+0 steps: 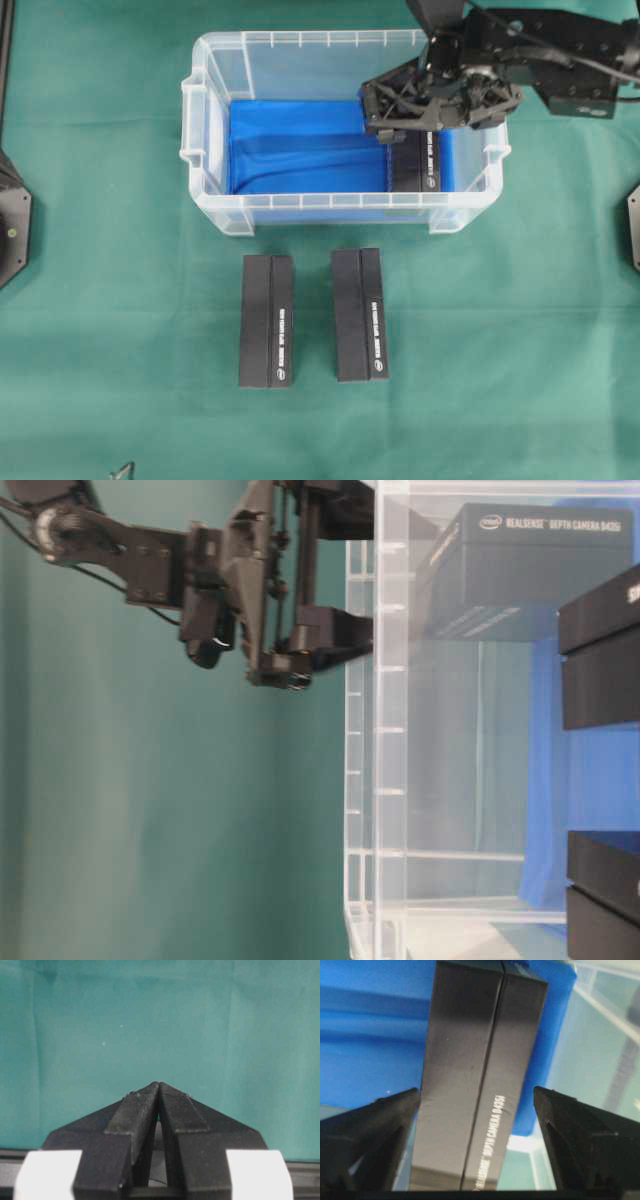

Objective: Take the box out of the case with the right arm.
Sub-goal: 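Lower the right gripper around the right box and close on it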

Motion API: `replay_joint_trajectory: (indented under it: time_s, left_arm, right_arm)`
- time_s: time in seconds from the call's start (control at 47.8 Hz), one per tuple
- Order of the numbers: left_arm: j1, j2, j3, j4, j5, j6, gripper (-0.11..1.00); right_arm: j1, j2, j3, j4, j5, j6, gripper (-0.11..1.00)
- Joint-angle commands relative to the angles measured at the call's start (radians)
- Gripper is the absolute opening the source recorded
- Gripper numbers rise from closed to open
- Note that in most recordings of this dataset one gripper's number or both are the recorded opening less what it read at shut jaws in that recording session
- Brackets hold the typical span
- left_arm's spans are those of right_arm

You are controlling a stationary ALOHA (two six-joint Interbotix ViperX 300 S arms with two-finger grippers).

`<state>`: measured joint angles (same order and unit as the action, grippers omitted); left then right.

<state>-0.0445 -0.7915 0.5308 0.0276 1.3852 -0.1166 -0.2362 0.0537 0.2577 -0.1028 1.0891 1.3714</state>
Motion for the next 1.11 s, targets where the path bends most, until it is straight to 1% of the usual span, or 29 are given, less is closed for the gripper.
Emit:
replay_joint_trajectory:
  time_s: [0.0, 0.188, 0.586, 0.774, 0.858, 0.941, 0.962, 1.088]
  left_arm:
    - [-0.003, 0.003, -0.020, 0.003, -0.006, 0.002, 0.02]
    - [-0.003, 0.003, -0.020, 0.003, -0.008, 0.002, 0.02]
    - [-0.003, 0.003, -0.020, 0.003, -0.008, 0.002, 0.02]
    - [-0.003, 0.003, -0.020, 0.005, -0.008, 0.003, 0.02]
    - [-0.003, 0.003, -0.020, 0.003, -0.006, 0.003, 0.02]
    - [-0.003, 0.003, -0.020, 0.003, -0.008, 0.003, 0.02]
    - [-0.003, 0.003, -0.020, 0.003, -0.006, 0.002, 0.02]
    - [-0.003, 0.003, -0.020, 0.005, -0.006, 0.003, 0.02]
  right_arm:
    - [0.003, -0.005, 0.002, -0.003, -0.020, 0.003, 0.91]
    - [0.003, 0.017, 0.020, 0.000, -0.061, 0.005, 0.91]
    - [0.003, 0.043, 0.021, 0.005, -0.063, 0.025, 0.91]
    - [0.003, 0.044, 0.015, 0.021, -0.061, 0.046, 0.89]
    - [0.003, 0.044, 0.009, 0.025, -0.058, 0.049, 0.83]
    - [0.003, 0.044, 0.000, 0.025, -0.043, 0.051, 0.66]
    - [0.003, 0.044, -0.003, 0.025, -0.038, 0.051, 0.64]
    - [0.003, 0.044, -0.015, 0.021, -0.015, 0.051, 0.65]
